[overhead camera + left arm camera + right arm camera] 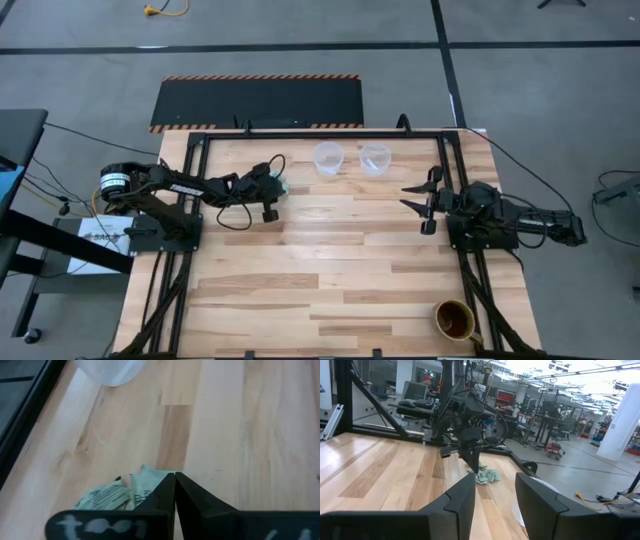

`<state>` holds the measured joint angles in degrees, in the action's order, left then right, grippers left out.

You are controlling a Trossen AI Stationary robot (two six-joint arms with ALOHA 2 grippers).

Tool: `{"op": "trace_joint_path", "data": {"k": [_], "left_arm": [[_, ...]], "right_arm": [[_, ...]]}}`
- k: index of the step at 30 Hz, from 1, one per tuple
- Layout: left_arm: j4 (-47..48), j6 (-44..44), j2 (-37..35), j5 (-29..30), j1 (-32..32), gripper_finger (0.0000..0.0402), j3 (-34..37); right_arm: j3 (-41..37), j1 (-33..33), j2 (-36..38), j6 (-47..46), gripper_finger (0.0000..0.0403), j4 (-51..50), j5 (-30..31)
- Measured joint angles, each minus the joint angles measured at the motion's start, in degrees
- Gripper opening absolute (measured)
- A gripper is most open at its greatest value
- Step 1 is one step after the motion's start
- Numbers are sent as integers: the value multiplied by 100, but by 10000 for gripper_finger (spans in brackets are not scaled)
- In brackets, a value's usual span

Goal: Pick and place Stevia / Truvia into bins
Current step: Put the stevia packet into the left transparent container

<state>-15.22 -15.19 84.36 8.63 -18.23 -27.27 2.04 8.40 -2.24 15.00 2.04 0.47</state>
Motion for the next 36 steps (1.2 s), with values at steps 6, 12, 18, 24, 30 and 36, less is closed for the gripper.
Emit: {"op": "trace_joint_path", "data": {"k": [6, 12, 18, 24, 30, 36], "left_arm": [[-200, -2, 0, -75, 34, 0, 0], [-581, -15, 0, -1218, 35, 0, 0], [-596, -14, 0, -1397, 29, 1, 0], [-453, -12, 0, -1142, 32, 41, 0], [-356, -157, 0, -560, 31, 125, 0], [237, -146, 0, 22, 29, 175, 0]], "right_arm": [[0, 0, 0, 0, 134, -2, -2], [0, 0, 0, -2, 134, -29, -2], [0, 0, 0, -1, 134, -47, -4], [0, 0, 0, -1, 134, -104, -4], [0, 0, 0, -2, 134, -167, -4], [0, -1, 0, -2, 134, -166, -4]]}}
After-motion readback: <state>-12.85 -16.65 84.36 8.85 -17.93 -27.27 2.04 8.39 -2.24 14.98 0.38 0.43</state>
